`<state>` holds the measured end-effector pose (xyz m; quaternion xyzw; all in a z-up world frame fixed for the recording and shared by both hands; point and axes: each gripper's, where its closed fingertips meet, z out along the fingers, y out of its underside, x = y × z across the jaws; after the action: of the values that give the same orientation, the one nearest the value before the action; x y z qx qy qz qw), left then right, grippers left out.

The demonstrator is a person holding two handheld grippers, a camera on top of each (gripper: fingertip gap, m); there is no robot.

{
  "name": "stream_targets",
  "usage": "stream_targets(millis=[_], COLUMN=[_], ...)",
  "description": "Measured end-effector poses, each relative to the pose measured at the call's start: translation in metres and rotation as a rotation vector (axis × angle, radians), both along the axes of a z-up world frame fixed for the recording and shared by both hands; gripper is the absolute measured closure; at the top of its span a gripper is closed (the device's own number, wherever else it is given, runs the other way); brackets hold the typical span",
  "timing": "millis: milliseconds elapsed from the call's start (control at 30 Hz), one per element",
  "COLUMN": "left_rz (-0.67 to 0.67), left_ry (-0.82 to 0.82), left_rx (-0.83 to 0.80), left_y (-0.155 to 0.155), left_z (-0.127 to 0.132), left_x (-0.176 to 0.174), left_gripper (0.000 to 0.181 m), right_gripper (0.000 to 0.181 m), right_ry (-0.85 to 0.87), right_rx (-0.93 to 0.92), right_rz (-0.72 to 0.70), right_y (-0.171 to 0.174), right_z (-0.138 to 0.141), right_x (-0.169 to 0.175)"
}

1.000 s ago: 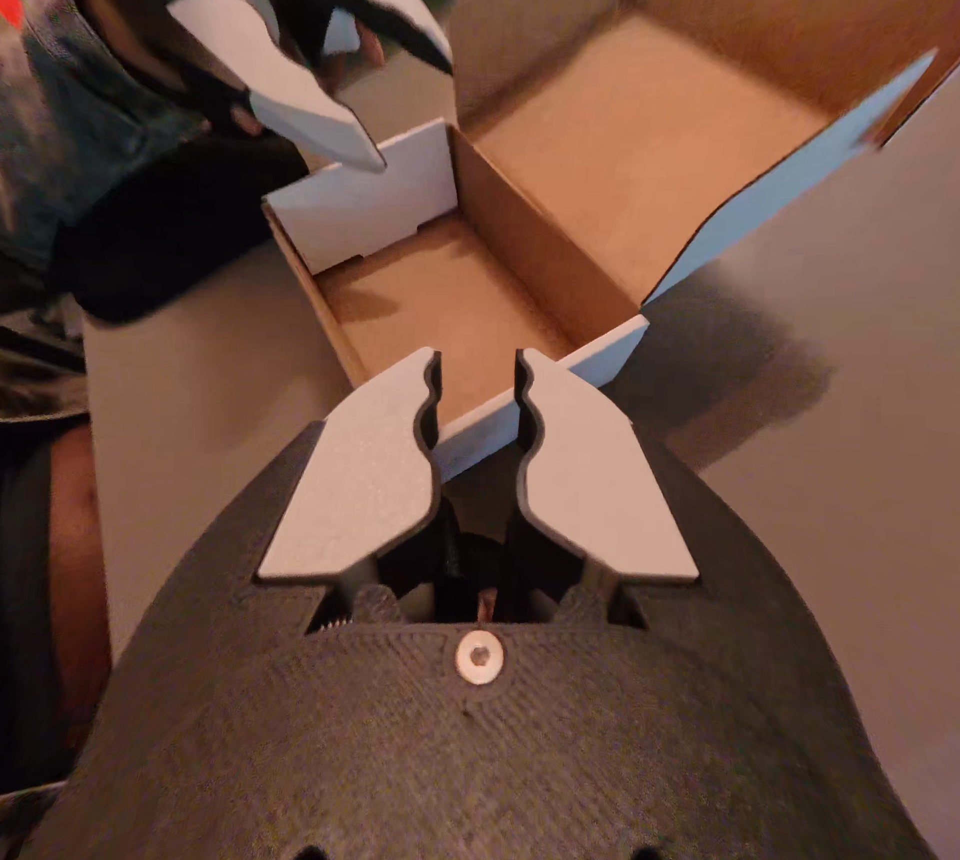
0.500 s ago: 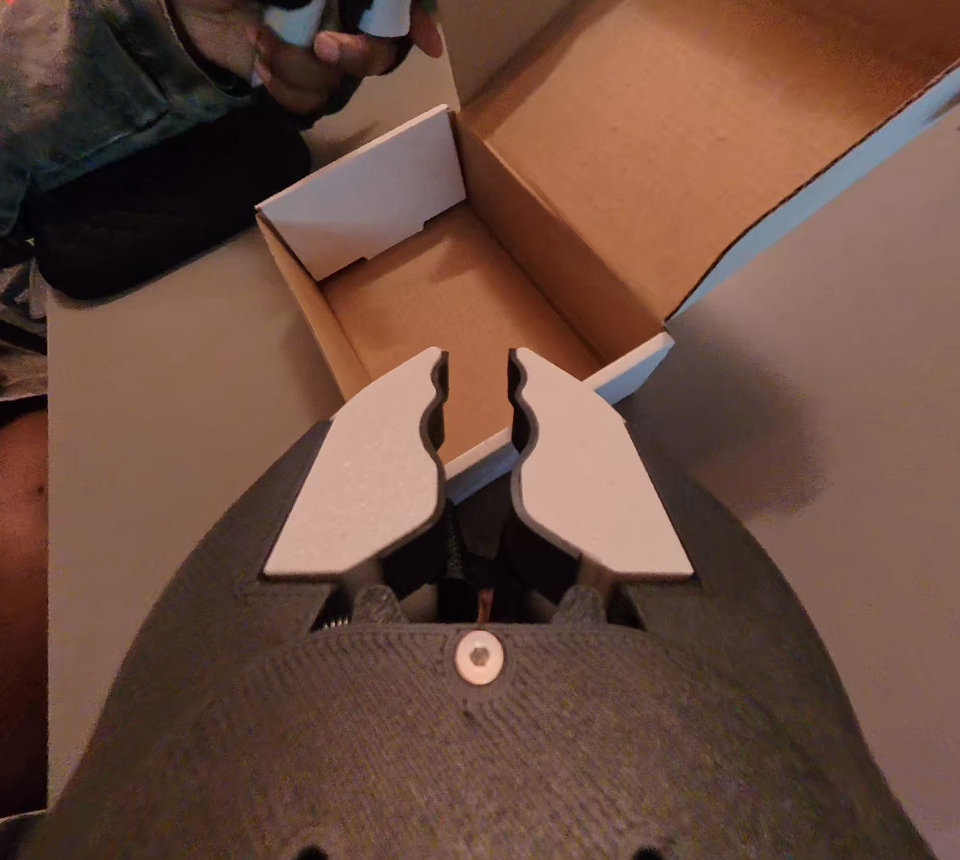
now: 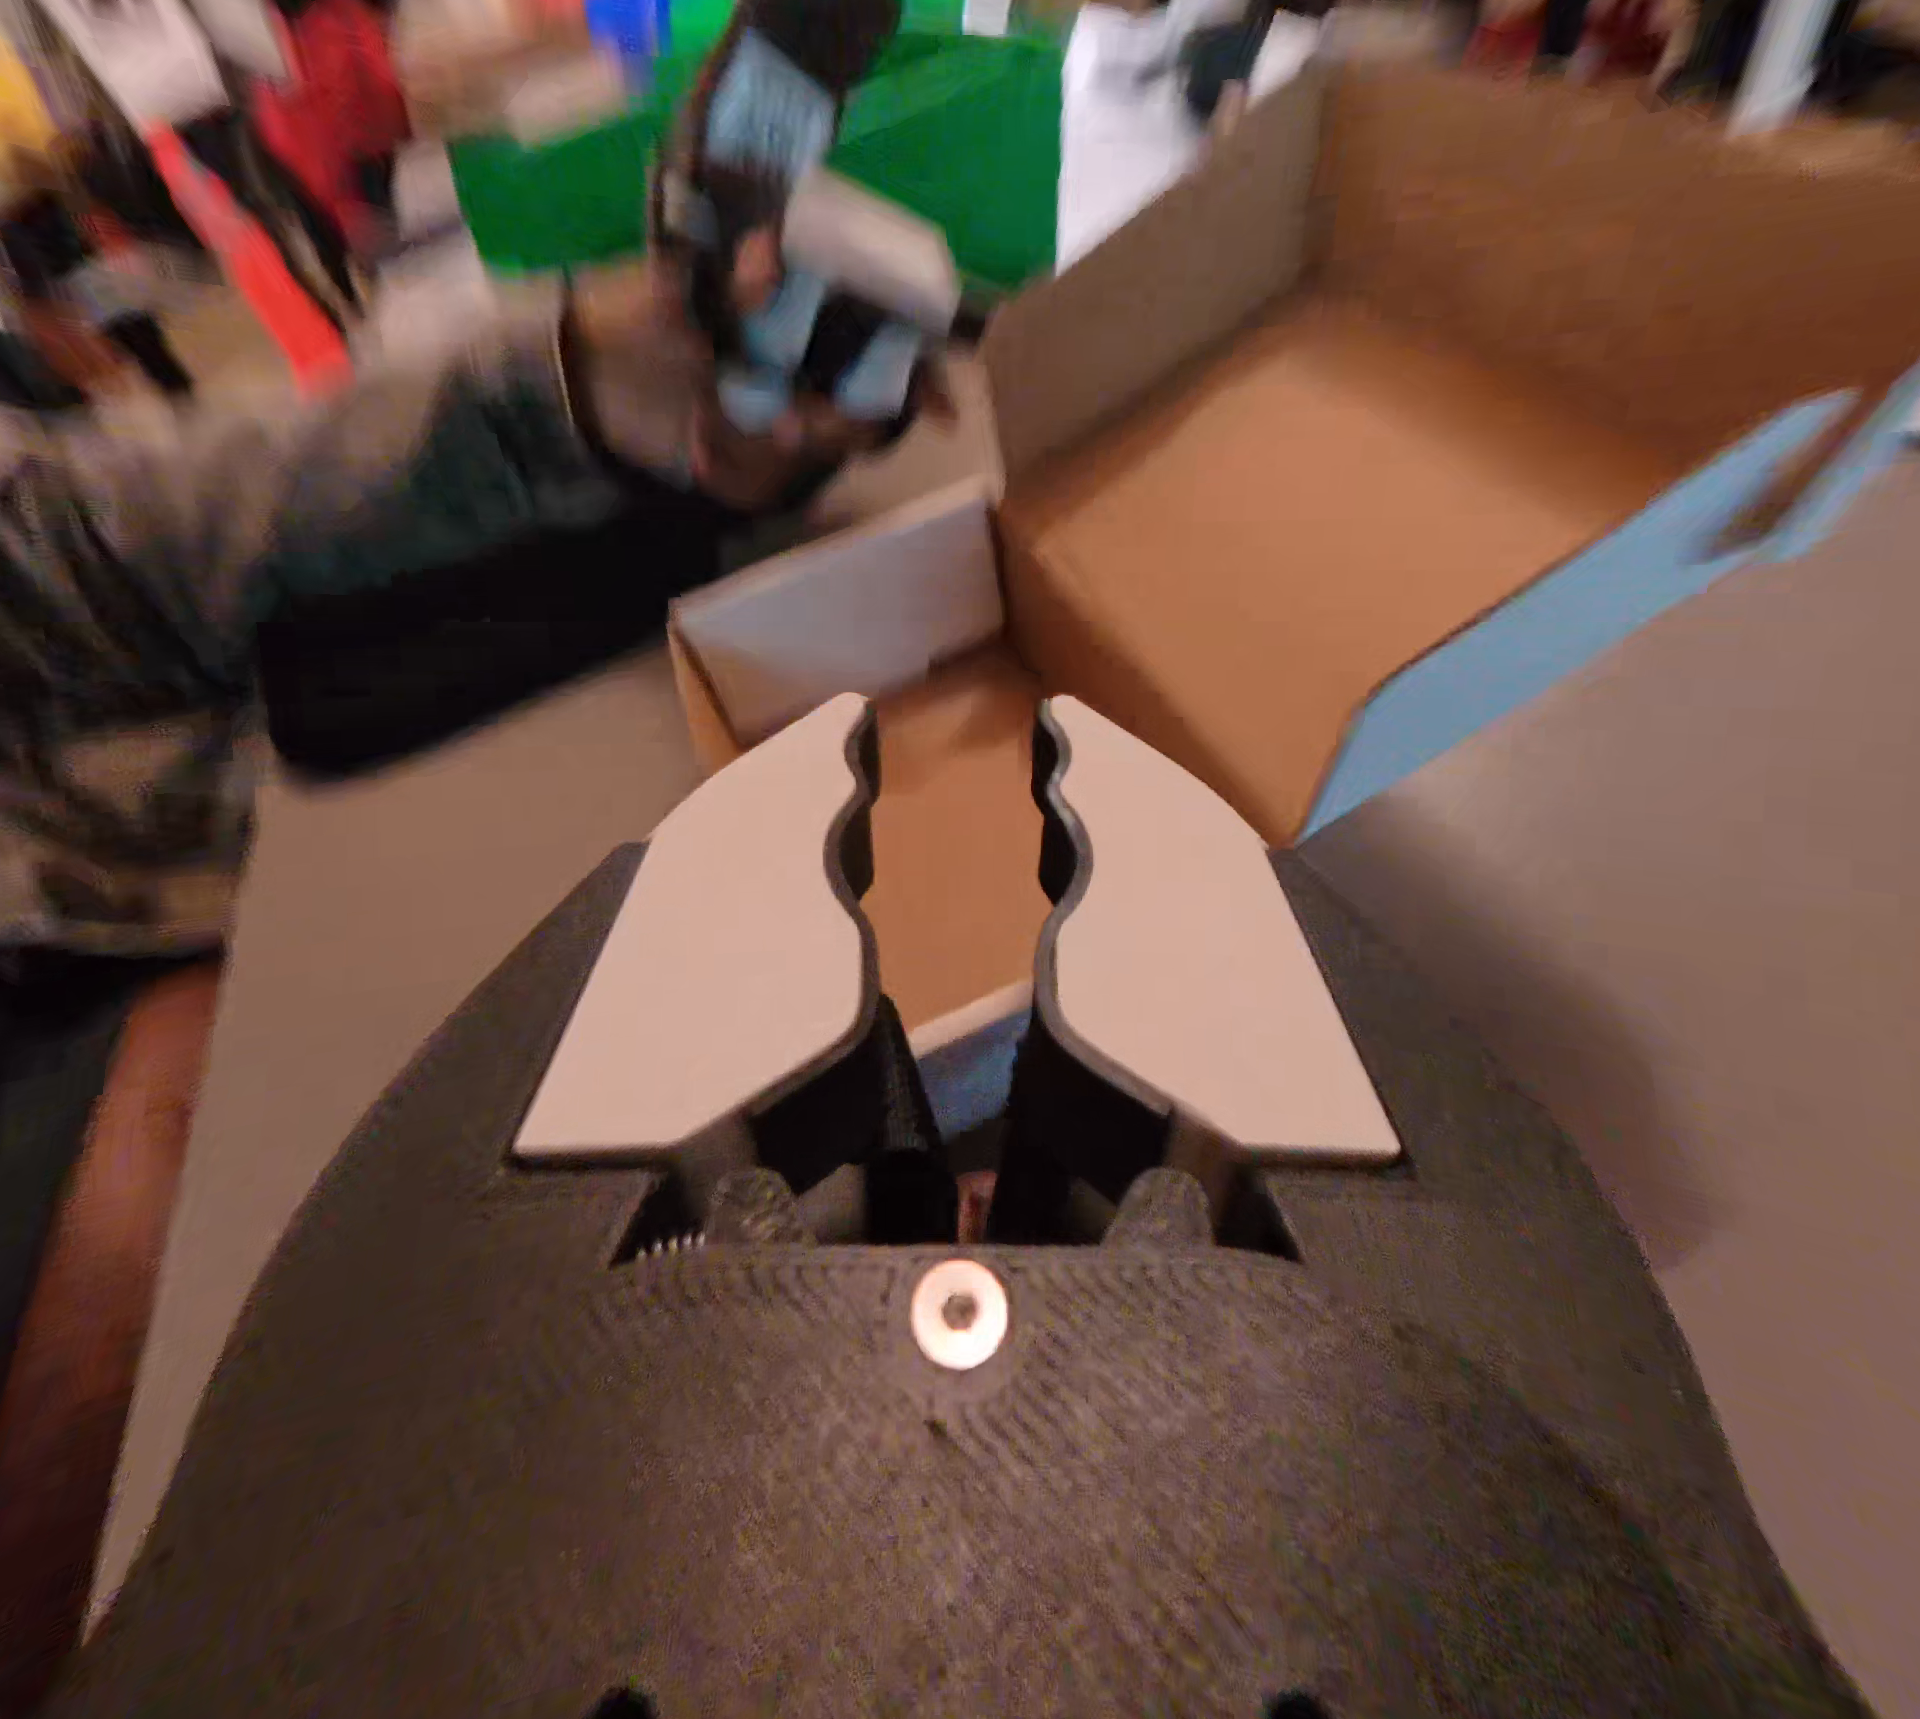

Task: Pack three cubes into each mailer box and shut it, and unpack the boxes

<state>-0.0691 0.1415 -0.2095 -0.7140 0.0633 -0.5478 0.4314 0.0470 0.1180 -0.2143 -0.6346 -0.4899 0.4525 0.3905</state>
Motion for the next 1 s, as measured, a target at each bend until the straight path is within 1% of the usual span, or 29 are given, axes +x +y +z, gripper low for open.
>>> stream_targets(millis=[33, 67, 100, 133, 167, 233, 333, 400, 467, 533, 633, 867, 933, 1000], left_rz=[0.002, 0.004, 0.009, 0.012, 0.014, 0.027, 0.116, 0.187, 0.225, 0.184, 0.087, -0.006, -0.03, -0.052], left_ry=[-0.001, 0.004, 0.017, 0.035, 0.052, 0.065, 0.064, 0.044, 0.056, 0.093, 0.101, 0.22, 0.29, 0.407], left_rx=[0.016, 0.026, 0.033, 0.036, 0.038, 0.046, 0.068, 0.076, 0.05, 0.031, 0.075, 0.223, 0.312, 0.428], left_y=[0.0, -0.001, 0.0, 0.0, 0.0, 0.001, 0.01, 0.016, 0.02, 0.02, 0.013, -0.004, -0.013, -0.023], left_z=[0.003, 0.004, 0.004, 0.002, 0.001, 0.0, 0.004, 0.008, 0.003, -0.005, 0.002, 0.01, 0.012, 0.01], left_x=[0.0, -0.001, -0.001, 0.0, 0.0, 0.001, -0.009, -0.021, -0.027, -0.022, -0.003, 0.015, 0.02, 0.025], left_gripper=[0.152, 0.153, 0.155, 0.156, 0.157, 0.16, 0.166, 0.17, 0.173, 0.172, 0.172, 0.175, 0.177, 0.177], right_gripper=[0.153, 0.154, 0.156, 0.161, 0.165, 0.178, 0.181, 0.181, 0.18, 0.18, 0.18, 0.181, 0.181, 0.181], right_ry=[0.113, 0.21, 0.279, 0.315, 0.316, 0.267, 0.145, 0.091, 0.118, 0.13, 0.199, 0.187, 0.184, 0.159], right_rx=[-0.043, -0.094, -0.148, -0.197, -0.235, -0.286, -0.265, -0.264, -0.313, -0.36, -0.352, -0.19, -0.092, 0.076], right_rz=[-0.07, -0.17, -0.262, -0.333, -0.378, -0.423, -0.48, -0.479, -0.436, -0.367, -0.269, -0.214, -0.198, -0.183], right_y=[0.013, 0.032, 0.05, 0.064, 0.075, 0.086, 0.098, 0.105, 0.106, 0.101, 0.088, 0.073, 0.065, 0.055], right_z=[0.018, 0.031, 0.038, 0.037, 0.031, 0.015, -0.005, -0.014, -0.015, -0.016, -0.003, 0.007, 0.012, 0.016], right_x=[0.006, 0.015, 0.026, 0.036, 0.041, 0.043, 0.042, 0.04, 0.033, 0.025, 0.017, 0.015, 0.017, 0.019])
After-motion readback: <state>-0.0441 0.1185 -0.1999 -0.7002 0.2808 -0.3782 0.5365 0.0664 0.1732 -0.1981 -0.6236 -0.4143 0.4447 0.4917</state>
